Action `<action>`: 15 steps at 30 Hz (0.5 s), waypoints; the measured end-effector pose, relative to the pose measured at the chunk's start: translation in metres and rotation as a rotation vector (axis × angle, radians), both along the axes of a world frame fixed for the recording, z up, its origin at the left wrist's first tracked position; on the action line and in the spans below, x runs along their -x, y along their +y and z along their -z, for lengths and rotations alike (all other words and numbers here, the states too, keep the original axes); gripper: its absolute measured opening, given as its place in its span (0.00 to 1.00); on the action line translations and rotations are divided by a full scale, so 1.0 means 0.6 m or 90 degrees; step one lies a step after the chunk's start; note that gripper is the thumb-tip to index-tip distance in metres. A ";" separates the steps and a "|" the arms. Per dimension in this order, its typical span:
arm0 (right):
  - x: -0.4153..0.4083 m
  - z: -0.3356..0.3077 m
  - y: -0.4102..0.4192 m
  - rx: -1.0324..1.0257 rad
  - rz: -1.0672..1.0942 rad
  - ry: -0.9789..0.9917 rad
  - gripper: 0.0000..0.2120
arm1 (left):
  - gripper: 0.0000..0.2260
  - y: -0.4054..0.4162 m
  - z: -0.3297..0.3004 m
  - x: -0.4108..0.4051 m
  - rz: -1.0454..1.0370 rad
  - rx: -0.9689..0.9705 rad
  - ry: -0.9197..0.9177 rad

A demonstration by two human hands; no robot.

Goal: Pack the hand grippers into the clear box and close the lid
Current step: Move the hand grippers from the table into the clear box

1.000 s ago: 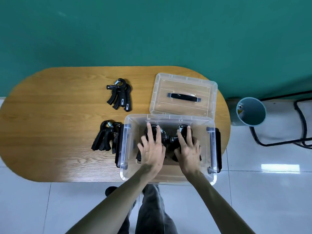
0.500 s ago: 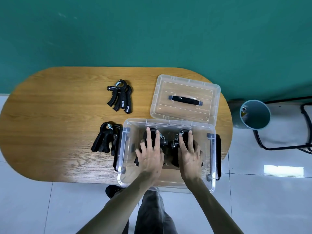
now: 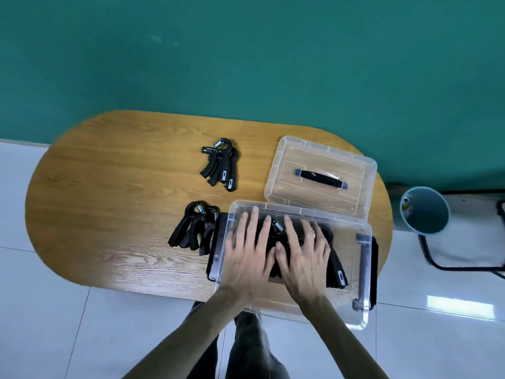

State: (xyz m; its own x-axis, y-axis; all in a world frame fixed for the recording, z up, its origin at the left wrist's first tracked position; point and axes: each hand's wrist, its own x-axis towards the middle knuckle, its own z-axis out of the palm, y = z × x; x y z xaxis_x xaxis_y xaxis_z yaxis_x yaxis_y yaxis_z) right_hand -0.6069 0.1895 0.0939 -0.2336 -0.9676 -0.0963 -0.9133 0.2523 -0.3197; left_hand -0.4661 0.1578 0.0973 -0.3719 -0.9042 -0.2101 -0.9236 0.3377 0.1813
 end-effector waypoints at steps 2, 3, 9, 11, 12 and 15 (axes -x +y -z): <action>-0.019 -0.015 -0.018 -0.004 -0.034 0.025 0.27 | 0.29 -0.025 -0.011 -0.021 -0.016 0.015 -0.002; -0.026 -0.022 -0.029 -0.009 -0.049 0.037 0.27 | 0.29 -0.036 -0.015 -0.030 -0.030 0.017 -0.005; -0.092 -0.041 -0.113 -0.044 -0.103 0.044 0.27 | 0.29 -0.095 -0.017 -0.099 -0.087 -0.024 -0.004; -0.120 -0.041 -0.143 -0.057 -0.125 0.053 0.27 | 0.30 -0.114 -0.015 -0.123 -0.091 -0.038 -0.004; -0.134 -0.040 -0.158 -0.065 -0.134 0.058 0.28 | 0.30 -0.123 -0.012 -0.136 -0.095 -0.042 -0.005; -0.169 -0.035 -0.203 -0.104 -0.156 0.071 0.29 | 0.30 -0.148 0.004 -0.173 -0.103 -0.062 -0.018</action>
